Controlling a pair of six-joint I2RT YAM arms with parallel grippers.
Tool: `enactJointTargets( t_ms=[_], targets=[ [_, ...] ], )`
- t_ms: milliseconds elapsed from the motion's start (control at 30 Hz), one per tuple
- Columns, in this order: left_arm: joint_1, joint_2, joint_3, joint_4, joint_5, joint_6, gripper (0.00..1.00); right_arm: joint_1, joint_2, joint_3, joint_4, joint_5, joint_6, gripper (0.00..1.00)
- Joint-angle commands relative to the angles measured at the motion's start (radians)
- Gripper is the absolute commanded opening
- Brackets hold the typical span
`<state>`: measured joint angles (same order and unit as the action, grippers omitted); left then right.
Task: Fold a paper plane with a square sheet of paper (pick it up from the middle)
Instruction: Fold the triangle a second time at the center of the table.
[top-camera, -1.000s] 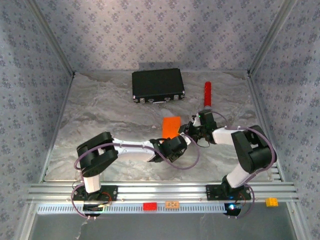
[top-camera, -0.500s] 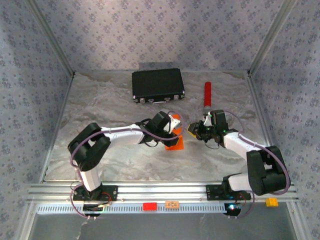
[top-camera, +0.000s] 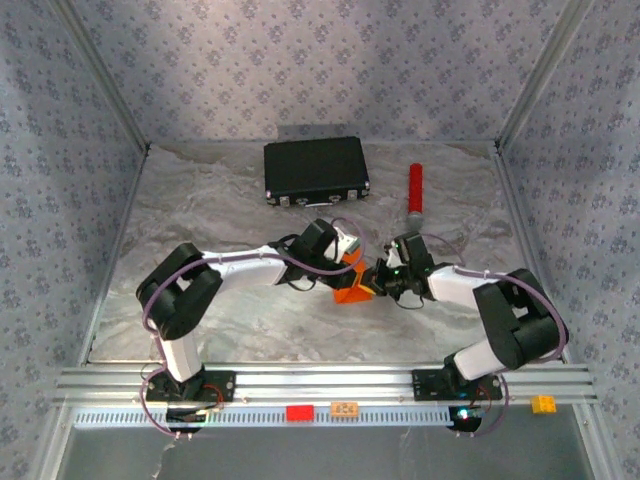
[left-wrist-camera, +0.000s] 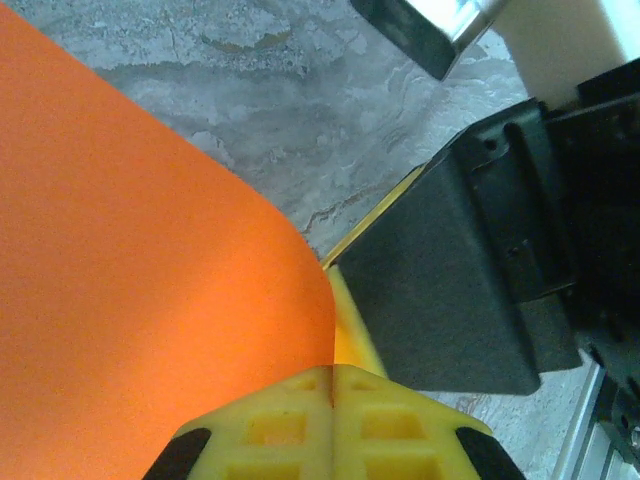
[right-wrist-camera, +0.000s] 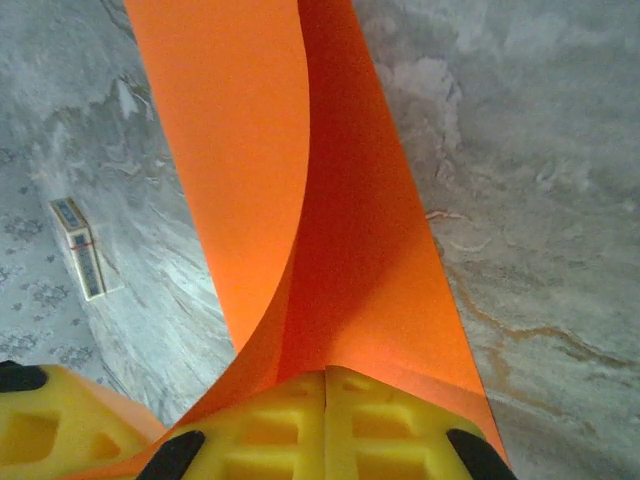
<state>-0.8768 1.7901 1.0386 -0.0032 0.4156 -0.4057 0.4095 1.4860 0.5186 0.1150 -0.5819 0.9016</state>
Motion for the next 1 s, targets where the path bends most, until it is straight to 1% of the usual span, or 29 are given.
enactJointTargets(
  t_ms=[0,167,300,700,967],
  targets=[
    [0.002,0.014,-0.001,-0.016,0.003,-0.001,0.00,0.012,0.034,0.021,-0.023,0.046,-0.003,0.07],
    [0.007,0.021,0.004,-0.033,-0.017,0.005,0.01,0.017,0.075,0.029,-0.149,0.128,-0.056,0.05],
    [0.020,0.040,0.010,-0.050,-0.021,0.011,0.01,0.017,0.064,0.021,-0.187,0.158,-0.074,0.05],
    [0.043,0.081,0.046,-0.094,-0.086,0.034,0.02,0.018,0.042,0.032,-0.214,0.157,-0.085,0.05],
    [0.046,0.087,0.053,-0.124,-0.152,0.044,0.03,0.018,0.039,0.032,-0.215,0.151,-0.085,0.05]
  ],
)
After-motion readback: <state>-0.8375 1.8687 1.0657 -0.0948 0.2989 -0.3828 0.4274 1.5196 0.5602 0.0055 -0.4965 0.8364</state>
